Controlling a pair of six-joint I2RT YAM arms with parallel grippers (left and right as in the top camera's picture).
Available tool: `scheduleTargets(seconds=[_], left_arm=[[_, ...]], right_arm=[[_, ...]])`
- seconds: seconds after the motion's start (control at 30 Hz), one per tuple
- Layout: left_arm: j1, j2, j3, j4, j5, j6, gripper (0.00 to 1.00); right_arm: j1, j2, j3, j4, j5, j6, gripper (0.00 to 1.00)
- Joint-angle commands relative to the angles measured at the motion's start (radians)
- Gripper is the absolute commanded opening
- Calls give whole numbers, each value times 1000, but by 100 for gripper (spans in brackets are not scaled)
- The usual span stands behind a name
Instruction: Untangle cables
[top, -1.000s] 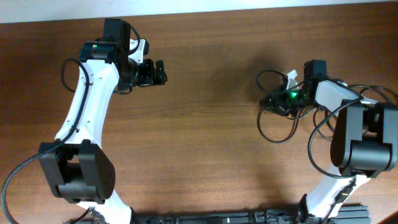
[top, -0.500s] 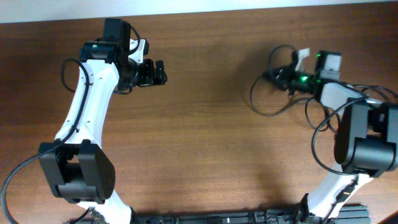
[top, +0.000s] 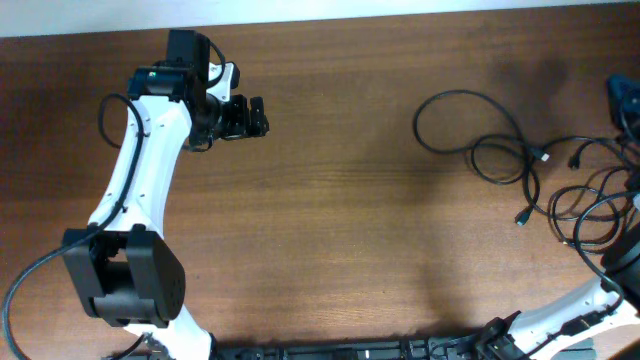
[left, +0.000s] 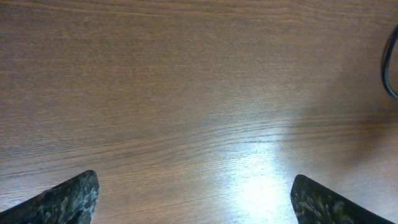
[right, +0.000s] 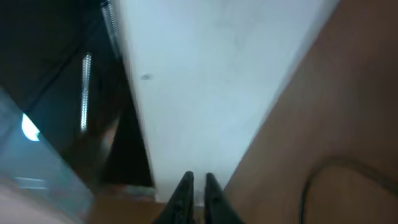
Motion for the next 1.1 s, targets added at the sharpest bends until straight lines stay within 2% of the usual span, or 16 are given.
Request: scheduleTargets(seconds=[0.0,0.07,0.13,0.17,0.3,0.37,0.43,0.5,0.57,0.6,0.67,0.73,0.87,0.9,1.0,1.07], left_arm=[[-3,-16,-1,-5,0,-2,99],[-3,-16,-1,-5,0,-2,99],[-3,-16,-1,-5,0,-2,99],[-3,-16,-1,-5,0,-2,99],[-3,-16,-1,-5,0,-2,99],[-3,-16,-1,-5,0,-2,99],[-3,-16,-1,-5,0,-2,99],[-3,-16,-1,-5,1,-2,99],[-3,-16,-1,-5,0,-2,99],[-3,-16,-1,-5,0,-2,99],[-3,-16,-1,-5,0,-2,99],[-4,-16,-1,-4,0,-2,99],[-4,-16,-1,-5,0,-2,99],[-4,-16,-1,-5,0,-2,99],[-4,-16,-1,-5,0,-2,99],[-4,-16,-1,-5,0,-2,99]], right_arm=[[43,-2,-3,-196,-23,-186,5],[88,-2,-3,-290,2,-271,12],[119,-2,-3,-295,43,-270,13],[134,-2,-3,-295,71,-270,18],[201,-2,80,-335,127,-272,19],[243,-2,146,-357,144,-277,38],[308,-2,279,-615,188,-431,65],[346,-2,370,-845,249,-585,77],[415,-2,514,-1224,443,-848,96],[466,-2,599,-1422,616,-996,99],[567,-2,693,-1619,882,-1221,99],[667,-2,704,-1685,1012,-1387,99],[863,1,666,-1719,1285,-1525,100],[913,6,661,-1722,1346,-1527,95],[1005,35,661,-1742,1443,-1526,70],[1046,87,661,-1766,1458,-1514,64]])
